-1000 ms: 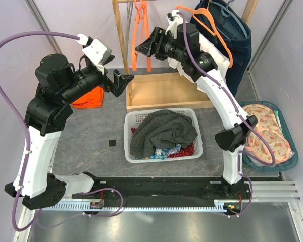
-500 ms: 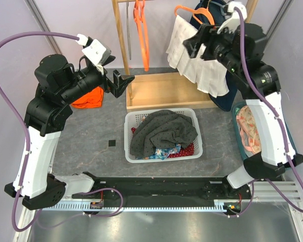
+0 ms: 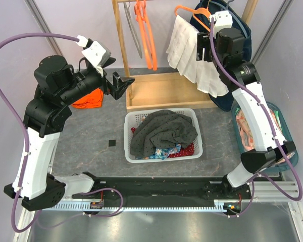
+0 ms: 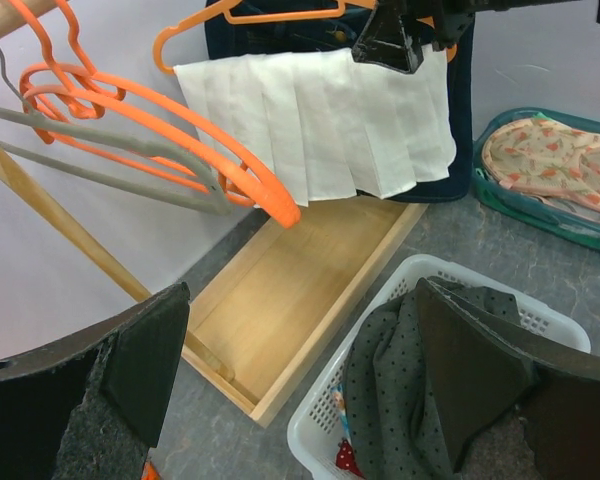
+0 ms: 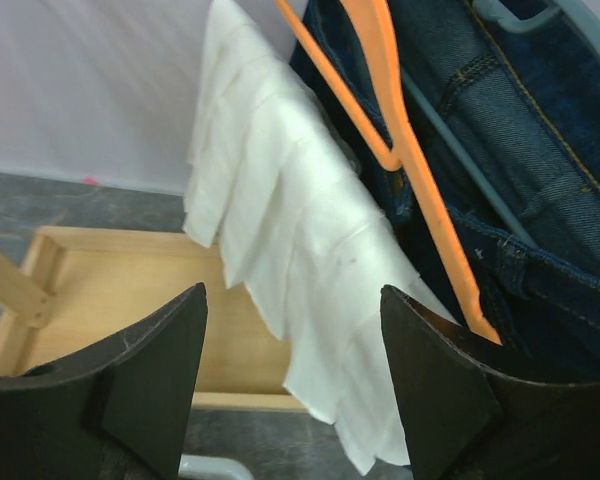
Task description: Remove the skirt from the hanger
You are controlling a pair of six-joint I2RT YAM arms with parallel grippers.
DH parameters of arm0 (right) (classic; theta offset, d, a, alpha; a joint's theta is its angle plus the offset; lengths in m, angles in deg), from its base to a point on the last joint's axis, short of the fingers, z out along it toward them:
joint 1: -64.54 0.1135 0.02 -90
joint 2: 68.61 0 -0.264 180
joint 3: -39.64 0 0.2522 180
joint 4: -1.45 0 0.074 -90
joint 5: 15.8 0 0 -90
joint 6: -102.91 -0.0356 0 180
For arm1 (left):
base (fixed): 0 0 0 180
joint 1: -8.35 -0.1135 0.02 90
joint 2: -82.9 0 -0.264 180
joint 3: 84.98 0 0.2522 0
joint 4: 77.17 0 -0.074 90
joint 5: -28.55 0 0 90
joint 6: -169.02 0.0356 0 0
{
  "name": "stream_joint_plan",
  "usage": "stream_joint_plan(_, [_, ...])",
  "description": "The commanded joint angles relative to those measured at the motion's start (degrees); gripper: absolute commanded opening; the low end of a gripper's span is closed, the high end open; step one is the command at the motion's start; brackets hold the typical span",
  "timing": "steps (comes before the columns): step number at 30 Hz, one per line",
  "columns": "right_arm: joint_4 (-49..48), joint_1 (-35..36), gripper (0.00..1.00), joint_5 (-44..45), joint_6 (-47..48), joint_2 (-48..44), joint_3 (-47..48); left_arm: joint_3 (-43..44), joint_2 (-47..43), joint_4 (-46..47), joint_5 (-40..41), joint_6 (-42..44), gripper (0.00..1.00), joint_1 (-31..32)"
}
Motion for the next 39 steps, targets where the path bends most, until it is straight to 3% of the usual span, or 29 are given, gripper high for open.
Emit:
stream_joint_plan(1, [-9.0, -2.0, 0.77, 2.3, 5.2, 0.2, 0.2, -0.1, 0.3, -0.5, -1.1, -1.4, 1.0, -0.3])
stream_joint_plan(15, [-9.2, -6.8, 0.75, -8.4, -0.3, 16.1, 14.7, -0.4, 0.7, -1.4, -0.7, -1.0, 1.0, -0.3])
stream_joint_plan(18, [-9.7, -6.8, 0.66, -9.9, -1.9, 17.9, 15.9, -0.9, 0.8, -1.6, -0.1, -0.6, 1.0, -0.3])
stream_joint_plan(21, [-10.7, -6.8, 0.39, -11.2, -3.5, 17.9, 15.5, -1.7, 0.6, -1.7, 0.8, 0.1, 0.99, -0.2])
stream_joint_plan(23, [-11.0, -6.7, 0.29, -12.5, -4.7, 17.8, 15.8, -2.2, 0.7, -1.7, 1.0, 0.1, 1.0, -0.2])
stream_joint_plan(24, [-11.3, -6.7, 0.16, -12.9, -5.2, 17.2, 15.7, -2.4, 0.6, -1.8, 1.0, 0.1, 1.0, -0.3])
stream_joint_plan(27, [-12.4, -6.7, 0.01, -13.8, -6.6, 15.7, 15.4, -2.6, 0.5, -1.7, 0.9, 0.3, 1.0, -0.3])
stream_joint_plan(39, [-15.6, -6.8, 0.0, -18.7, -13.3, 9.1, 24.1, -3.2, -0.9, -2.1, -0.5, -0.5, 1.0, -0.2])
